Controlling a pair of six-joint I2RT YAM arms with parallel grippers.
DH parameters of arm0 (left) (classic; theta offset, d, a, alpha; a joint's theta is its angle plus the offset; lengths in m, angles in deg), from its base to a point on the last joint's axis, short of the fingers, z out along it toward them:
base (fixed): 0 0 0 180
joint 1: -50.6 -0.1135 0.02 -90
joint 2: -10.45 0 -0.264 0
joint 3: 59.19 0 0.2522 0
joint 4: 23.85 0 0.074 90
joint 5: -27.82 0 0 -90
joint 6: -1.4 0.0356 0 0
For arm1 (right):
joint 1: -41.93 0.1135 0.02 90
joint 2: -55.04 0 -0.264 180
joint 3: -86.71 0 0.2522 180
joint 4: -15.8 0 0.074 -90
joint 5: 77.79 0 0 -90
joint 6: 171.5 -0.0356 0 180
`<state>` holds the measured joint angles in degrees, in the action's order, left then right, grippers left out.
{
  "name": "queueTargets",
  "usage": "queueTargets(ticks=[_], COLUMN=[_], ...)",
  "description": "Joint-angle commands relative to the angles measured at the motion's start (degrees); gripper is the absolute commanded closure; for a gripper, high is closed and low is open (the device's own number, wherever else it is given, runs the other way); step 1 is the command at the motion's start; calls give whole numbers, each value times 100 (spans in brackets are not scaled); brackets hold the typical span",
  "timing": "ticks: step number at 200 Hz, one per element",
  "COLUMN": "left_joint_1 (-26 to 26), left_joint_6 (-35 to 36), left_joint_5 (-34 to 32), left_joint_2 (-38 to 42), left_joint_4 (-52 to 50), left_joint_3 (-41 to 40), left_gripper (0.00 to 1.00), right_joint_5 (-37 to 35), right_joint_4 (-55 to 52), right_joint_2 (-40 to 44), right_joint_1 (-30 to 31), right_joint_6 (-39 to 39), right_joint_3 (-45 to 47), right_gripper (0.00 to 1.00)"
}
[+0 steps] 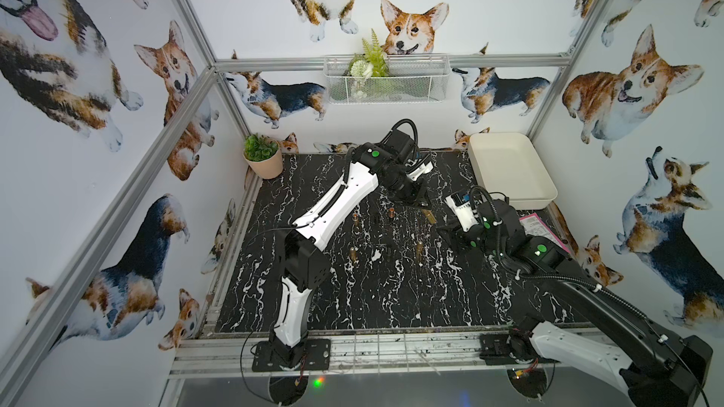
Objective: Open the lipstick cap
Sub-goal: Open the cover of the lipstick.
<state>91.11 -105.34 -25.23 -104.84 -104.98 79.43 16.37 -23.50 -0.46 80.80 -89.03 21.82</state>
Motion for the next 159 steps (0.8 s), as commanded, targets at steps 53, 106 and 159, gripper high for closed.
queueTargets(ticks=[53, 106, 159], left_joint_1=[-25, -45, -58], left_joint_6=[-24, -59, -5], left_joint_5=[440, 581, 592], left_joint_2=[243, 251, 191], left_joint_4=[128, 164, 84], left_joint_3=[-286, -288, -295], left_gripper=[89, 89, 97], right_joint_5=[381, 524, 668], right_joint_4=[237, 339, 380], right_joint_2=[-498, -682, -775], right_joint_1=[-2, -2, -2], right_joint_6=[289, 302, 352], right_joint_3=[-396, -461, -489], right_gripper=[55, 57, 73])
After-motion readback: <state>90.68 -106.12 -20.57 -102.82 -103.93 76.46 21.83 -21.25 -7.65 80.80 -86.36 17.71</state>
